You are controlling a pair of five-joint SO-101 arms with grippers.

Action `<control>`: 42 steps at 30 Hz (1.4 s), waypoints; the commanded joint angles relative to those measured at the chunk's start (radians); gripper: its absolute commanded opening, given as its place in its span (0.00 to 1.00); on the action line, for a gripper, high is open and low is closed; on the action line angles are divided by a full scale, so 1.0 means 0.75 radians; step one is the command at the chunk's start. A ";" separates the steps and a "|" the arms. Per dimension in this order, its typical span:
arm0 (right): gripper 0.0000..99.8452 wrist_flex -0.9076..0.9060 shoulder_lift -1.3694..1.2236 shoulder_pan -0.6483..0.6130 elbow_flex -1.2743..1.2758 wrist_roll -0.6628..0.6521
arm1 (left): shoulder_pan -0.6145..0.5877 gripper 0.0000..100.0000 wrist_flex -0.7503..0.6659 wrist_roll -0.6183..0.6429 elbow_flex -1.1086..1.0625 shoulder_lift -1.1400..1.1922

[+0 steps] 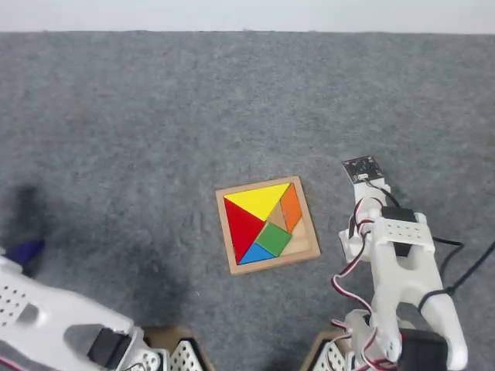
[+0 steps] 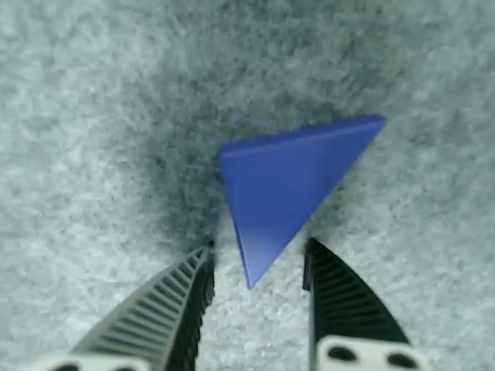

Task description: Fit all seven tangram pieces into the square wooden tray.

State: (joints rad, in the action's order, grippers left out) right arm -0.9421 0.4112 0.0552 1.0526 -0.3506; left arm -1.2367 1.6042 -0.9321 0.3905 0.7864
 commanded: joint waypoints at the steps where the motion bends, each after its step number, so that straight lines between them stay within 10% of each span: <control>1: 0.03 0.024 0.005 0.001 -0.004 -0.006 | 0.096 0.19 0.041 -0.023 0.001 0.057; 42: 0.03 0.026 0.005 0.007 -0.008 -0.014 | 1.438 0.19 0.025 0.518 -0.588 -0.571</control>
State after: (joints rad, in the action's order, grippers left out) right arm -0.9421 0.4112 0.0552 1.0526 -0.3506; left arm -0.2179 1.6303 -0.5746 -0.0499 0.4488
